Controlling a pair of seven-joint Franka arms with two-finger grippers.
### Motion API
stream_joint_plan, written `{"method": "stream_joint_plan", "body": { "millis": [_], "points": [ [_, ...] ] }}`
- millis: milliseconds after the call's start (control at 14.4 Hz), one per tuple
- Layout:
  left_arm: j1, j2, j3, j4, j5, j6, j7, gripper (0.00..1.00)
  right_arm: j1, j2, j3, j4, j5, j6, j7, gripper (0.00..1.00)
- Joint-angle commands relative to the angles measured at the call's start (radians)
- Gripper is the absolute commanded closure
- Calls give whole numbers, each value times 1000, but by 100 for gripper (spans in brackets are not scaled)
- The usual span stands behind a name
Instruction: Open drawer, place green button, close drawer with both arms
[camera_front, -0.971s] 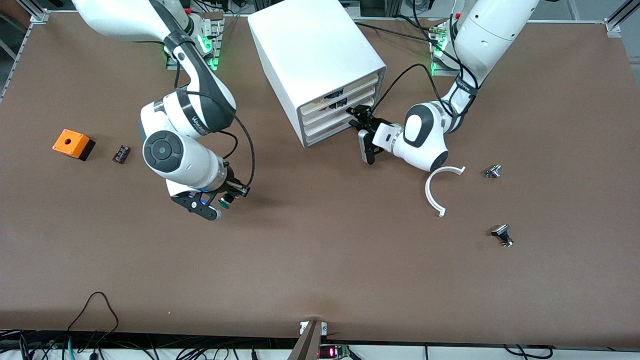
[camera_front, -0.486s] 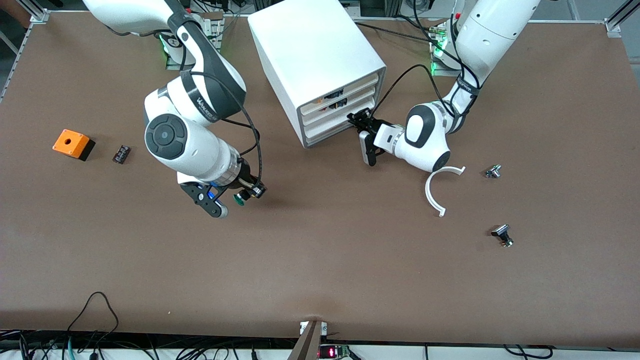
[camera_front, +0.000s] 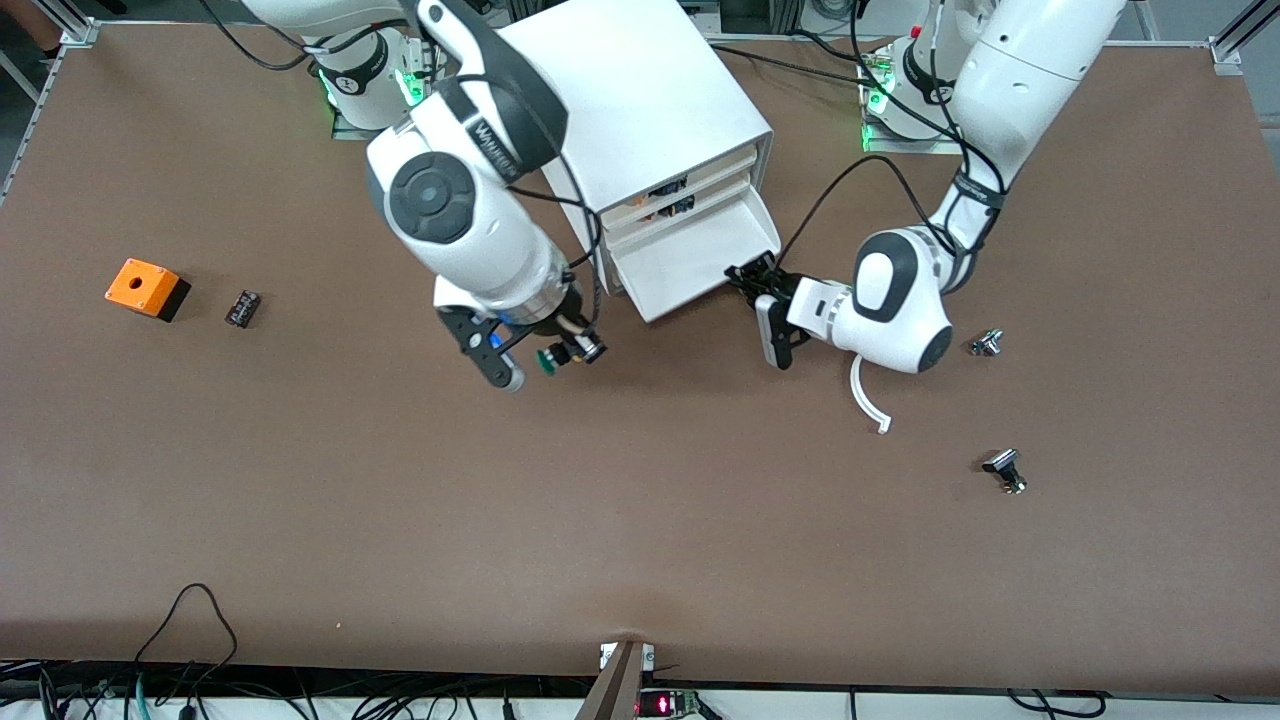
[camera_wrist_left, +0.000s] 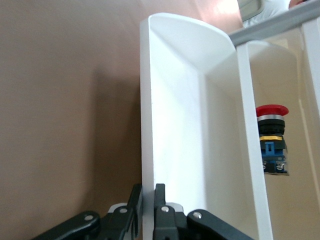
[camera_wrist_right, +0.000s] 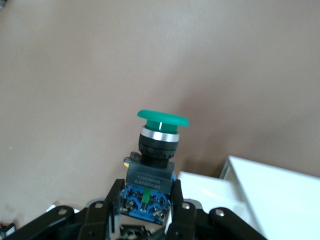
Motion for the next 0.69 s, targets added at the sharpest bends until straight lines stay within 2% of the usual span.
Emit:
{"method": "stream_joint_plan", "body": {
  "millis": [0,139,277,347,416,624],
  "points": [
    [44,22,1,93,54,-37,-11,100,60,36,-6,63,2,-4,125,100],
    [67,48,1,139,78,-54,-12,100,114,53,-11,63,-17,36,223,100],
    [90,79,1,181,88,-65,-12,100,172,90,-11,63,-96,70,309,100],
    [90,80,1,181,86,-65,-11,31,199,113,-11,63,-122,105,352,100],
    [93,77,1,184,88,-75,-12,1,224,137,-11,63,-155,132,390,100],
    [100,73,23,245,127,-187,-110,0,281,205,-11,63,-238,209,491,100]
  ]
}}
